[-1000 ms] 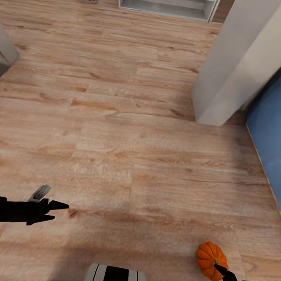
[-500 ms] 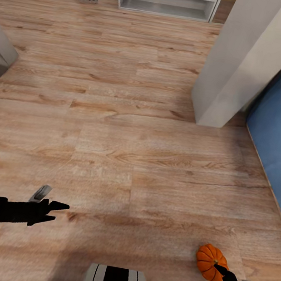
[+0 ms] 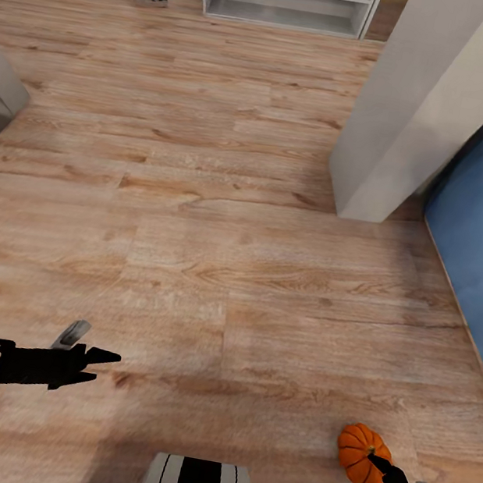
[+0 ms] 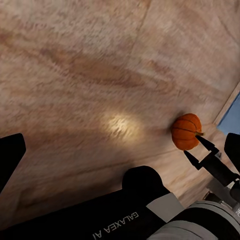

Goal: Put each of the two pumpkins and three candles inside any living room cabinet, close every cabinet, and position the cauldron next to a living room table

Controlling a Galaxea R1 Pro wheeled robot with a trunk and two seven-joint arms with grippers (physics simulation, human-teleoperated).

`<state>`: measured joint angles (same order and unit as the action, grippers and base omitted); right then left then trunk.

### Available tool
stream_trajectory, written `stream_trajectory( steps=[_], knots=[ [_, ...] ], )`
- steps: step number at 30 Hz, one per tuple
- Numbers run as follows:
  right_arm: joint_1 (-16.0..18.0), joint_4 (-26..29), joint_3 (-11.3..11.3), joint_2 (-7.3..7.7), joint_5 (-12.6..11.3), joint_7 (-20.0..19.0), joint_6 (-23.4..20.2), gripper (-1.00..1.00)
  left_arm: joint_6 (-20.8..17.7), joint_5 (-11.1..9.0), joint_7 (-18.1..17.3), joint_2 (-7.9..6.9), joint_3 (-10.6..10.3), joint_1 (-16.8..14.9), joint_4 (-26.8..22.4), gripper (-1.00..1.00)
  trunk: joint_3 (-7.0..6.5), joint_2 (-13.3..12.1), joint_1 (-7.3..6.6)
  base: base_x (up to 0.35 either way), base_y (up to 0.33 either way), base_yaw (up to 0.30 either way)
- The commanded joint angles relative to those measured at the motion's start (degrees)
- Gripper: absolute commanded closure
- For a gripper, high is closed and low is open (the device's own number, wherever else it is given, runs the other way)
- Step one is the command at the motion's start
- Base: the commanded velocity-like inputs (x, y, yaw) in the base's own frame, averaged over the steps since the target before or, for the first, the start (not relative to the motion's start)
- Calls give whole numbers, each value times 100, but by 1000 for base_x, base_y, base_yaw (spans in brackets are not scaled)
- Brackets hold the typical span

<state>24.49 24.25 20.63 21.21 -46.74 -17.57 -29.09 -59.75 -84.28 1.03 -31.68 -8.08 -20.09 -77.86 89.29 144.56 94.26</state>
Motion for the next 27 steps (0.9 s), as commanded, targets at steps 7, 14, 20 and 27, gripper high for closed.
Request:
stream_trajectory(
  steps=[7, 14, 20, 27],
  knots=[
    [3, 1, 37, -3, -4, -9, -44, -100, -10, -18, 11, -4, -17, -3, -1, -100, 3, 1, -1, 5, 0, 0],
    [3, 1, 37, -3, -4, -9, -44, -100, -10, -18, 11, -4, -28, -3, -73, -100, 3, 1, -1, 65, 0, 0],
    [3, 1, 37, -3, -5, -9, -44, -100, -7, -18, 11, 2, -35, -3, -122, -100, 3, 1, -1, 137, 10, 0],
    [3, 1, 37, -3, -4, -9, -44, -100, -2, -18, 11, 13, -70, -3, -124, -100, 3, 1, -1, 83, 1, 0]
  ],
)
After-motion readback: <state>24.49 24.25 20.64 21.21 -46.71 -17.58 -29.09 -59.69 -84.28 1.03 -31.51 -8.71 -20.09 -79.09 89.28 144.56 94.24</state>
